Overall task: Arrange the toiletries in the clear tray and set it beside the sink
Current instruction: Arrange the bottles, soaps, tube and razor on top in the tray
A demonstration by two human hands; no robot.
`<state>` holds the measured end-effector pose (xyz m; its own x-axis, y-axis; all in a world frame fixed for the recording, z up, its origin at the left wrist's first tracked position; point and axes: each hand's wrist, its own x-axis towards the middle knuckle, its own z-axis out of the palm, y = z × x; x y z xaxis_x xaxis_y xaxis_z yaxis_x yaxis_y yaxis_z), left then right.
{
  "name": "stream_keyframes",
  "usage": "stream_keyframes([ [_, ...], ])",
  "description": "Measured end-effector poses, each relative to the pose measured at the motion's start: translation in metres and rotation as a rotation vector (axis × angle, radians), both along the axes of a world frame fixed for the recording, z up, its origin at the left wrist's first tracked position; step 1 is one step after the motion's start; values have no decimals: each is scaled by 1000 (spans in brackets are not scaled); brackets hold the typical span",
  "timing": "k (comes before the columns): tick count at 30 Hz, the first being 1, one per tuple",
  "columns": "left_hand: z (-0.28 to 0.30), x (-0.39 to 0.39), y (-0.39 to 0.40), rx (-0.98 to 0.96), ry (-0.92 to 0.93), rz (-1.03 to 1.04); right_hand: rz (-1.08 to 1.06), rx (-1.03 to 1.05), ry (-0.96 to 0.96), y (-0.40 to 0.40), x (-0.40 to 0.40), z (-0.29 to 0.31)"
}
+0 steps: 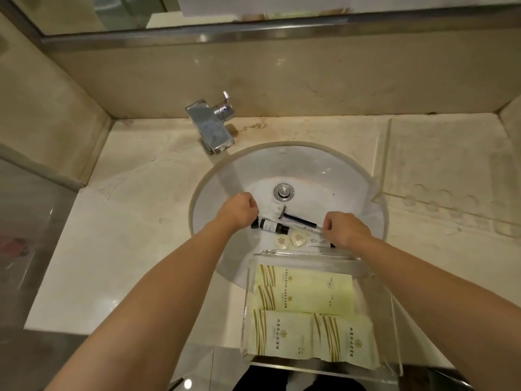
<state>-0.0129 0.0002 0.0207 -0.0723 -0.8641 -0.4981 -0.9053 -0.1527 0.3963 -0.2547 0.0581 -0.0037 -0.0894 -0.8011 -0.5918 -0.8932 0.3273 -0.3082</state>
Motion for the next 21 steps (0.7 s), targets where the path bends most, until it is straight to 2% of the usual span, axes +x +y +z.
stream_keyframes([
  [9,-37,-17,-23,63,32,23,106,35,115,-25,4,-37],
  [17,-77,-32,-35,238,3,66,301,81,217,-39,4,-67],
  [21,-91,-41,-40,227,-95,35,371,101,277,-45,6,-75],
])
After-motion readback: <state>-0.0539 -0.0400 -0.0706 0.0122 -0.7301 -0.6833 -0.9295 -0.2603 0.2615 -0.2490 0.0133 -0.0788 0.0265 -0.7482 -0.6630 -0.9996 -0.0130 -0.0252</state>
